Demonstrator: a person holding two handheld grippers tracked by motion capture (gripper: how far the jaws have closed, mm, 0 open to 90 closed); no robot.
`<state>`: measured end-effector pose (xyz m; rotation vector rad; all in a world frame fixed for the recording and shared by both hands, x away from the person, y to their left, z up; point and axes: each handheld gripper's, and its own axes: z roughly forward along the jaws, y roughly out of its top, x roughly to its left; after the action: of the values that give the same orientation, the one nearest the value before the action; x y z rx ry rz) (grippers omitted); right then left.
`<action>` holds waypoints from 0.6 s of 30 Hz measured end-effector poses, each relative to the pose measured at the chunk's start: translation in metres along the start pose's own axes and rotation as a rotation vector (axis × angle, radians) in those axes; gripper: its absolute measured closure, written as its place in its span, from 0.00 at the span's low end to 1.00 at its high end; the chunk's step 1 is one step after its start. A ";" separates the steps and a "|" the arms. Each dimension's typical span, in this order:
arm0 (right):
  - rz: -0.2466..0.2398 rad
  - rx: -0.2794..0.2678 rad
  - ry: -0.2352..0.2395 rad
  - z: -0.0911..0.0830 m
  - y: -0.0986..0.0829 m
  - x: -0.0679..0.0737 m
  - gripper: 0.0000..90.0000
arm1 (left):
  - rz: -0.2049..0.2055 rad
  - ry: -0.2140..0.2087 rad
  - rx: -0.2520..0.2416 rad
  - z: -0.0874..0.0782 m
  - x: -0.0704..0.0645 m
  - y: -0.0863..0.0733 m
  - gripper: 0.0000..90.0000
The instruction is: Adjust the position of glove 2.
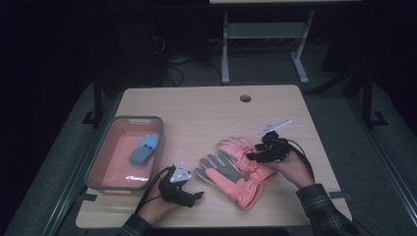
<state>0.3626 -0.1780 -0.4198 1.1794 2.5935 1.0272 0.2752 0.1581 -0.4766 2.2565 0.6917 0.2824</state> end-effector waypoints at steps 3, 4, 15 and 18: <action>-0.024 0.033 -0.006 0.013 0.001 0.003 0.50 | 0.000 0.000 0.000 0.000 0.000 0.000 0.14; -0.029 0.056 -0.019 0.018 0.000 0.004 0.51 | 0.000 0.000 0.000 0.000 0.000 0.000 0.14; -0.039 0.112 0.030 0.034 -0.002 -0.002 0.70 | 0.001 0.000 0.000 0.000 0.000 0.000 0.14; -0.049 0.116 0.047 0.035 -0.002 -0.002 0.79 | 0.000 0.000 0.001 0.000 -0.001 0.000 0.14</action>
<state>0.3756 -0.1619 -0.4482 1.1231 2.7372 0.9168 0.2749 0.1576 -0.4765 2.2576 0.6920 0.2827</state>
